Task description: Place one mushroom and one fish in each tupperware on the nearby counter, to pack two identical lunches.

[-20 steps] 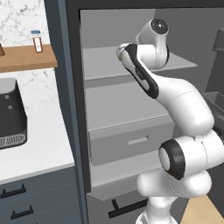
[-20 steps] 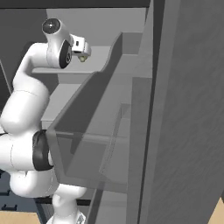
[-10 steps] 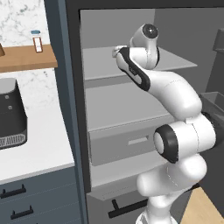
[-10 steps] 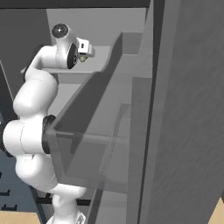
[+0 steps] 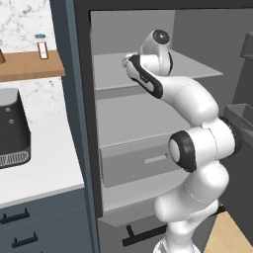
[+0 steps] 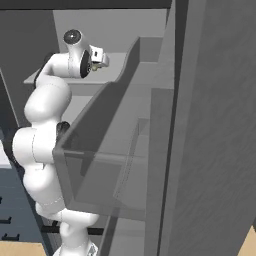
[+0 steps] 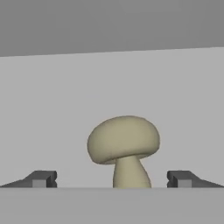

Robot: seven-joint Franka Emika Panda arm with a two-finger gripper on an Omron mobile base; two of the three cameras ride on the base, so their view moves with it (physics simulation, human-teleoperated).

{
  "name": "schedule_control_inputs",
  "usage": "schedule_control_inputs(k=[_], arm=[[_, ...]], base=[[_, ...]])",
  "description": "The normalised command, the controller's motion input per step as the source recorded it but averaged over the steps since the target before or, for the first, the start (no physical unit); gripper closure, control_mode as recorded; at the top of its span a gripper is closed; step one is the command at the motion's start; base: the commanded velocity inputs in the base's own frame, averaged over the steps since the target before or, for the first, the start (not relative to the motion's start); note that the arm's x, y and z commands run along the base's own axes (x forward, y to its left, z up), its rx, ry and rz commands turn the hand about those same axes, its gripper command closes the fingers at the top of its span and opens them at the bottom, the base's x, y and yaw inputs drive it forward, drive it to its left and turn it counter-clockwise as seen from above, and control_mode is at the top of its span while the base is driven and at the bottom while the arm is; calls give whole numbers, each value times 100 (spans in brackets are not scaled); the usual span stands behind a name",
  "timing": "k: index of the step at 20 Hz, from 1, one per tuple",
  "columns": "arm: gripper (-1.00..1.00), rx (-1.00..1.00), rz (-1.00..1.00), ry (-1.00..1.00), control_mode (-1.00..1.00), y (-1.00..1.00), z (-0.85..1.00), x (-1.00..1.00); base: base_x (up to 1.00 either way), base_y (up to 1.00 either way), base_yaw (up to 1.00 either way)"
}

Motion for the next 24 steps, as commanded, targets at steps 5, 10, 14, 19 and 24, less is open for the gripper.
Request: schedule_control_inputs(k=[5,10,14,19,24], arm=[[100,0,0,0,-100,0,-19,36],[100,0,0,0,-100,-2,-14,50],[100,0,0,0,-100,0,-8,-3],[100,11,1,-18,-100,-48,-29,-100],[100,20,0,-39,-100,-59,-19,-100]], base=[[0,0,0],[0,0,0],[0,0,0],[0,0,0],[0,0,0]])
